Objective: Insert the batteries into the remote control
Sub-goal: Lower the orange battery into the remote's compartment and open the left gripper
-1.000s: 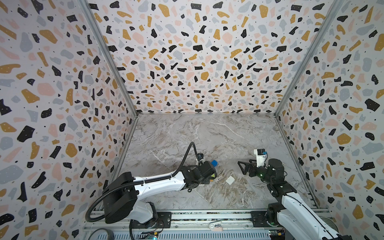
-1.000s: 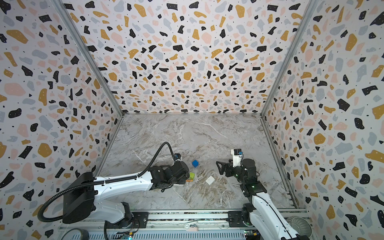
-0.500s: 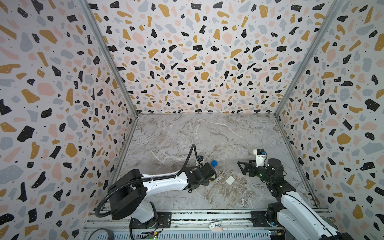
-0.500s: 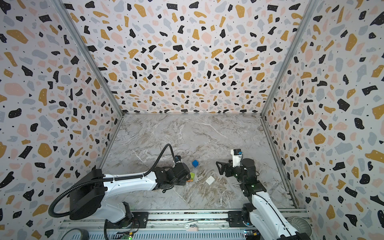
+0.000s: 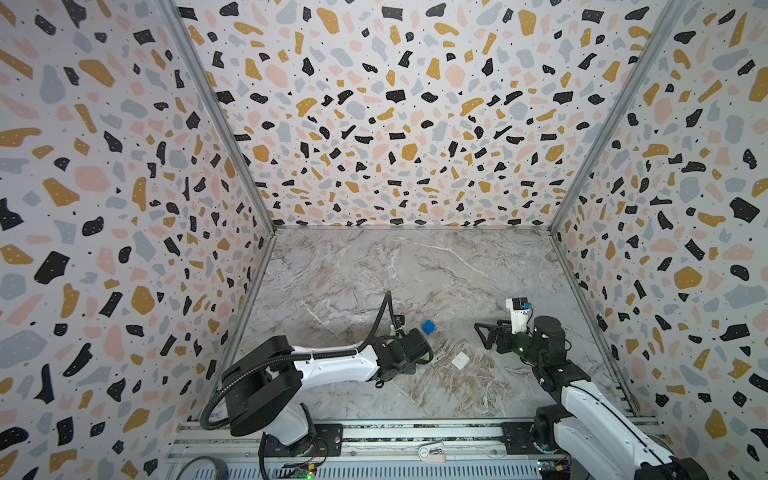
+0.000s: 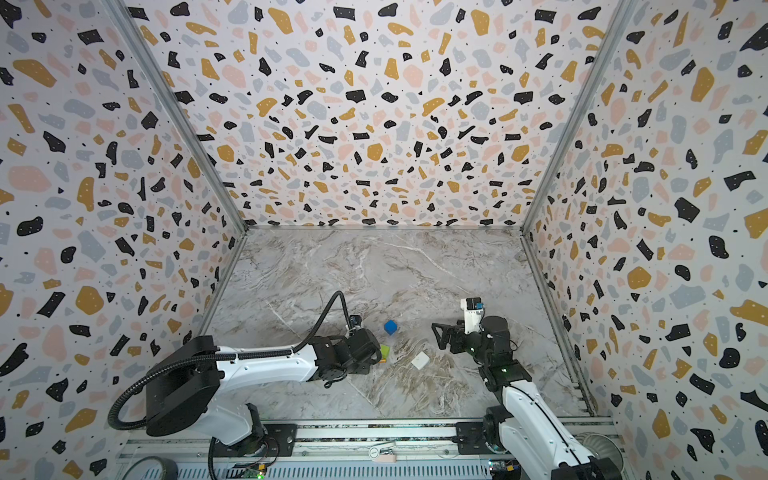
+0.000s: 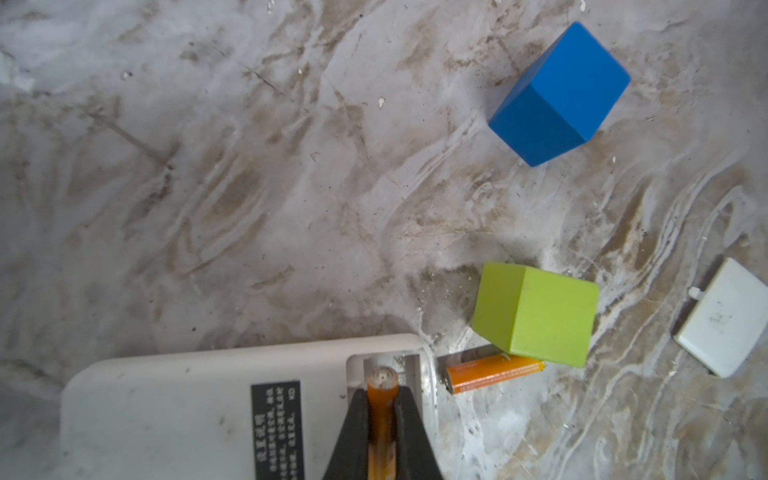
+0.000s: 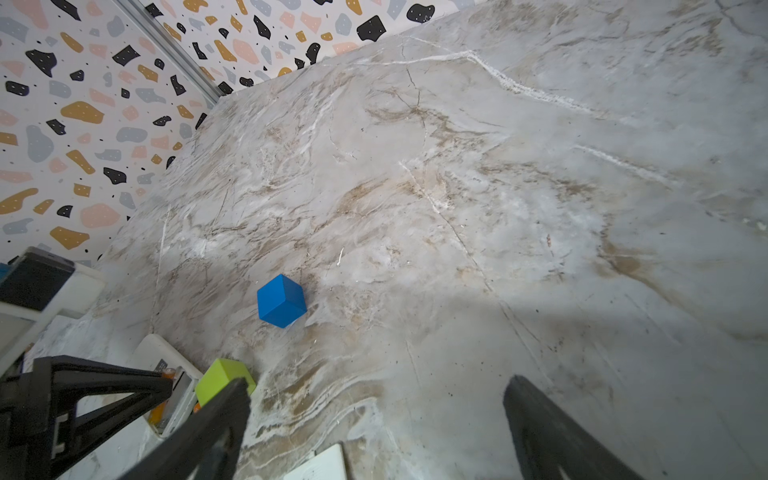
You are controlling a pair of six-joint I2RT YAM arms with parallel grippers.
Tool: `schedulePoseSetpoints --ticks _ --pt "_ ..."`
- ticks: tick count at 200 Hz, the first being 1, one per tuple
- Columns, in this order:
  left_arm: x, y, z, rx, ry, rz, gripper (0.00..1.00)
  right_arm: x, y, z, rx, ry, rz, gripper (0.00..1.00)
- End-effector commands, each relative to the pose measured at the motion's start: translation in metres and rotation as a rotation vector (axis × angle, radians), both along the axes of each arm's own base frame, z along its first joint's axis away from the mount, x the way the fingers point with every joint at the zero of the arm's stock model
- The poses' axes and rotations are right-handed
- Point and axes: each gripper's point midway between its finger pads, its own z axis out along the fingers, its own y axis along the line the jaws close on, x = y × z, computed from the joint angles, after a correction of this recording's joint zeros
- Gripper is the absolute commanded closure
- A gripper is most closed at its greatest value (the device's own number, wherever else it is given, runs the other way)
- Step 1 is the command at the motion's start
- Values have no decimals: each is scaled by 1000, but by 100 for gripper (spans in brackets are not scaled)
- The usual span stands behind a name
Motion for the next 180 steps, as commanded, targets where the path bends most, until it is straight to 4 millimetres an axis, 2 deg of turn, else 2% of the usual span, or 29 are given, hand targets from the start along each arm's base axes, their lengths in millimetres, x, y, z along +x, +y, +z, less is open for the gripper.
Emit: schedulePoseSetpoints --ticks 1,56,97,180 --pt "5 3 -2 16 -19 6 96 6 1 16 5 -48 8 2" --pt "3 6 -8 37 -7 6 94 8 2 15 4 -46 8 2" --pt "6 10 -6 63 -23 12 93 8 2 16 5 -50 9 2" --pt "4 15 -9 82 -20 9 85 8 2 17 6 -52 9 2"
